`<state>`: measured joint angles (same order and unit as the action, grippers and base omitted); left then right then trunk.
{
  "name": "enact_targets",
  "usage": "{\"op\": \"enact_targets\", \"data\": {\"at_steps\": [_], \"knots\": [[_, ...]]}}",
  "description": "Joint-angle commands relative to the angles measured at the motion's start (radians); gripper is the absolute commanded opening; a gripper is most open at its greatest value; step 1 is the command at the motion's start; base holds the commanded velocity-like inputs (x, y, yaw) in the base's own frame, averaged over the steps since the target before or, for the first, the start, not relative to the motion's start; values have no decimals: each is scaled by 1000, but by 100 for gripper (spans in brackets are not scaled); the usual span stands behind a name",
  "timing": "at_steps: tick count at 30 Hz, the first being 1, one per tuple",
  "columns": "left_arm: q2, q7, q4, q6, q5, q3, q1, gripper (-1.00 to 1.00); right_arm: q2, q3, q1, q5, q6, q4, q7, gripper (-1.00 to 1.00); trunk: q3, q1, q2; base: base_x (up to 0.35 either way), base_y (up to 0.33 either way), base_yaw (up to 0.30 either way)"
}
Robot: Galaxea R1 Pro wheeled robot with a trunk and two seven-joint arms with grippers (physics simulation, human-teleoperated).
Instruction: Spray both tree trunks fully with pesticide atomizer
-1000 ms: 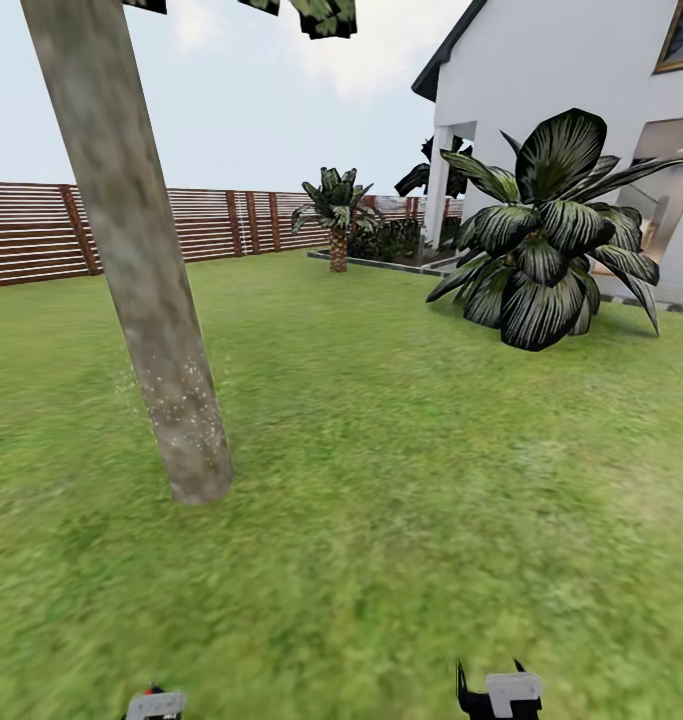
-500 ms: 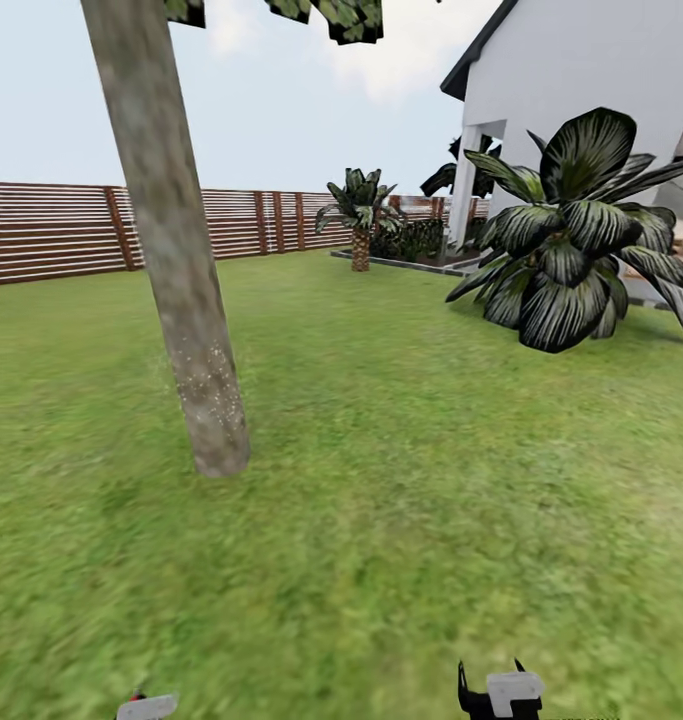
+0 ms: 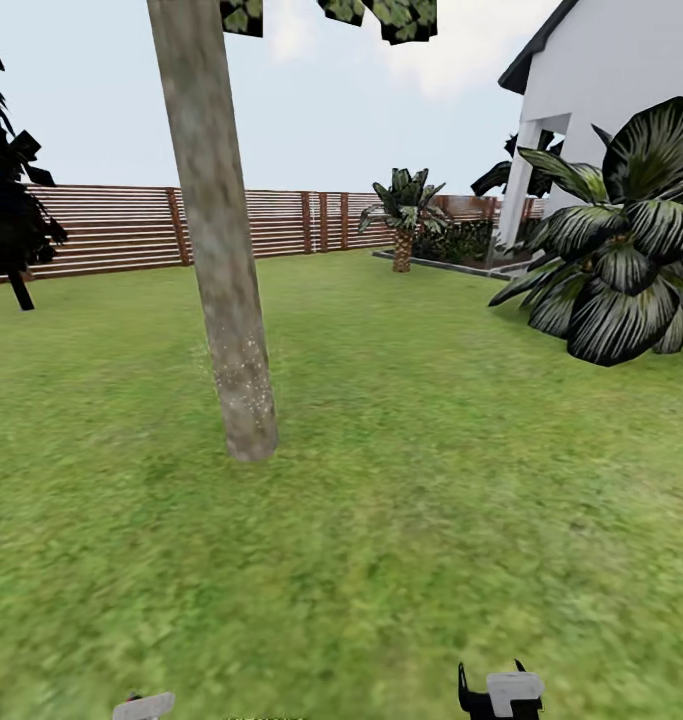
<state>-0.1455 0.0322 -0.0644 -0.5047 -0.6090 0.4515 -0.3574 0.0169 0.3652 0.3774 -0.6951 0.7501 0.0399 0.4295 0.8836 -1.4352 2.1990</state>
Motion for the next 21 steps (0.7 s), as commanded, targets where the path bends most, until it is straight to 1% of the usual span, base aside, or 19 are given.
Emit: {"op": "enact_targets", "data": {"at_steps": [1,10,15,21], "knots": [[0,0,0,0,0,0,0,-100,0,0,0,0,0,0,0,100,0,0,0,0,-25,279],[0,-1,0,0,0,0,0,-100,2,0,0,-1,0,0,0,100,6,0,0,0,-3,265],[0,-10,-1,1,2,2,0,-100,3,0,0,-3,0,0,0,100,12,0,0,0,0,192],[0,-2,0,-1,1,3,0,-100,3,0,0,-3,0,0,0,100,20,0,0,0,0,177]]}}
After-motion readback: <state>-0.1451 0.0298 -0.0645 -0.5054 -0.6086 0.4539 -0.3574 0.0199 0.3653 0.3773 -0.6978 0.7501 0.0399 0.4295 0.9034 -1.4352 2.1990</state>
